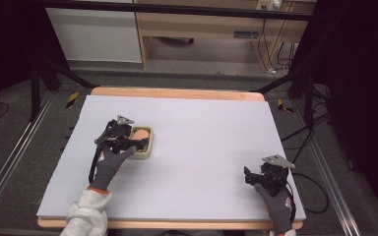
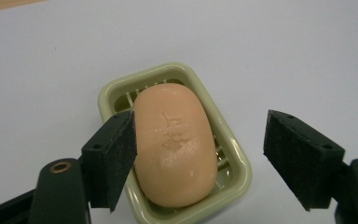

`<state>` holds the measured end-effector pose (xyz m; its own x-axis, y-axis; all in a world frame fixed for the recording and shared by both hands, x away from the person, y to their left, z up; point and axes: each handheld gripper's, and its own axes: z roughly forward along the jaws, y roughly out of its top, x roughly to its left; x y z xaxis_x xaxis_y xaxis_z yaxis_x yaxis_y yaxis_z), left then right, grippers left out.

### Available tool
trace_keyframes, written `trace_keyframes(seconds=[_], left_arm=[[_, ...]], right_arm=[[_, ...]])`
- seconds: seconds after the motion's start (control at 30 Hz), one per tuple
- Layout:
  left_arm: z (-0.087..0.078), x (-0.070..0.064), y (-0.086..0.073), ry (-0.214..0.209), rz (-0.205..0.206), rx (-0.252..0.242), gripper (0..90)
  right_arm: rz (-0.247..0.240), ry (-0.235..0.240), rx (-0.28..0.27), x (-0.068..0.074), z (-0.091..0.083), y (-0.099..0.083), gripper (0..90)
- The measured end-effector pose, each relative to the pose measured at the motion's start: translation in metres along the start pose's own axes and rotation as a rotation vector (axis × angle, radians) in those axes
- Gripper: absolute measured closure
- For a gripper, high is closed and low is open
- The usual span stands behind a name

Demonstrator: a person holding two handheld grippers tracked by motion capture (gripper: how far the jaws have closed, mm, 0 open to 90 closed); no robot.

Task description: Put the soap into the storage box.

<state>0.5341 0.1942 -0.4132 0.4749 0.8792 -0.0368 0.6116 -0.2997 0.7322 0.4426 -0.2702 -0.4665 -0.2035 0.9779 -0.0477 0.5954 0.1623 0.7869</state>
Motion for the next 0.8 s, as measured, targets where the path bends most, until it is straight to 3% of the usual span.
trace_keyframes(seconds=[0.17, 0.43, 0.57, 0.8], left_arm=[[-0.013, -0.002, -0.015, 0.007, 0.016, -0.018, 23.5], [-0.029, 0.003, -0.027, 0.008, 0.007, -0.055, 23.0], [-0.034, 0.004, -0.042, 0.025, 0.009, -0.053, 22.5], [-0.037, 0.012, -0.072, 0.058, -0.026, -0.052, 22.6]], right_arm=[[0.005, -0.006, -0.007, -0.002, -0.001, 0.0, 6.5], [0.016, -0.004, -0.01, -0.006, -0.003, -0.002, 6.3], [0.026, -0.003, -0.013, -0.009, -0.004, -0.001, 6.3], [0.028, -0.009, -0.007, -0.012, -0.005, -0.002, 6.4]])
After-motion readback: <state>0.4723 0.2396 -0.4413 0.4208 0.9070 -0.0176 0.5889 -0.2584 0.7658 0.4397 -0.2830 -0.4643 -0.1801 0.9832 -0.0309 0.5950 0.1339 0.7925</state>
